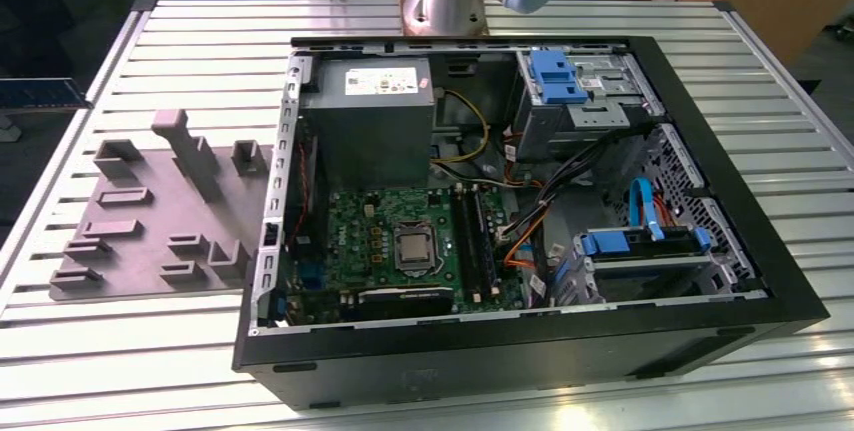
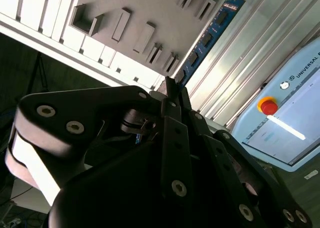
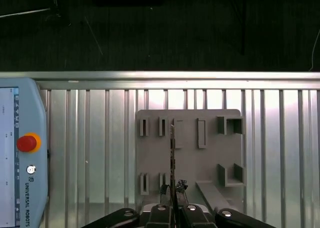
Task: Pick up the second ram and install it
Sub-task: 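Pick up the second ram and move it above second insertion slot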
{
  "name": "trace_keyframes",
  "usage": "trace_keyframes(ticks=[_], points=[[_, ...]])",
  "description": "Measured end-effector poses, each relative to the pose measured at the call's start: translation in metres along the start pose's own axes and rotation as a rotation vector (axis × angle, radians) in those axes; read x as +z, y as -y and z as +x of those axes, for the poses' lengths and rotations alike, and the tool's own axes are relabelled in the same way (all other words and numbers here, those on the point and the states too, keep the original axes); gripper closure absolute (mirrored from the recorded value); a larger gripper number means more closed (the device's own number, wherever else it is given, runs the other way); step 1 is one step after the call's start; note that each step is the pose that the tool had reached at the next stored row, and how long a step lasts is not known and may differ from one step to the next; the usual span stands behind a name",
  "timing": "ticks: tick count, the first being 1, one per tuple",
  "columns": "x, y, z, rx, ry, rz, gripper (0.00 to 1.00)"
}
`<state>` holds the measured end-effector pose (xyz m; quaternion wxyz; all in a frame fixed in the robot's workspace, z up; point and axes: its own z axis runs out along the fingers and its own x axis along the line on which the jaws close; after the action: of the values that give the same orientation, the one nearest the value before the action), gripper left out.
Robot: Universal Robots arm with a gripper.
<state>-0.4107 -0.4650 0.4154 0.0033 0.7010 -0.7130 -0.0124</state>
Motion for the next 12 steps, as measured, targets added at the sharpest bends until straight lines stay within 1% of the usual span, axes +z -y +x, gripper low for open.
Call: trace_keyframes(ticks=[12], points=[[-0.0001, 0.0064, -0.0001, 0.0, 0.0001, 0.0001, 0.86]])
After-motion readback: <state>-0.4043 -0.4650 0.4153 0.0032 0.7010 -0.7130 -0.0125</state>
